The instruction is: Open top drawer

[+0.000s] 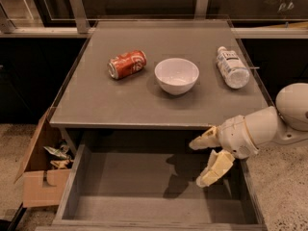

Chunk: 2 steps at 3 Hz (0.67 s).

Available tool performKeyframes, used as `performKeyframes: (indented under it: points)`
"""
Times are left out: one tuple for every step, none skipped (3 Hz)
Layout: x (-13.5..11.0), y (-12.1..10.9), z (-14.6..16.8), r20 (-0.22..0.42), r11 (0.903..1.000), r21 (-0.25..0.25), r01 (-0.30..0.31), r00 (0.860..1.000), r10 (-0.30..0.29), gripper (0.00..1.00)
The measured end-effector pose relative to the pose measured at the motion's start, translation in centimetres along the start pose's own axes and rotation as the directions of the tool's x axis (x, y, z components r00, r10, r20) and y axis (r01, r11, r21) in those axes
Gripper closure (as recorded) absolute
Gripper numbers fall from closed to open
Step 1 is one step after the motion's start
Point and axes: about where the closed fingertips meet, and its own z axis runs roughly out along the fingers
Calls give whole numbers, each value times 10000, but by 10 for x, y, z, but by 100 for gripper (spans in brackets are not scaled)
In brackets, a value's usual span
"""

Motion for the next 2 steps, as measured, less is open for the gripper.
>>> performKeyframes:
  points:
    - [-3,4,0,34,9998,-1,178,9998,-178,0]
    - [-10,26,-9,-16,9964,521,675,9977,-675,0]
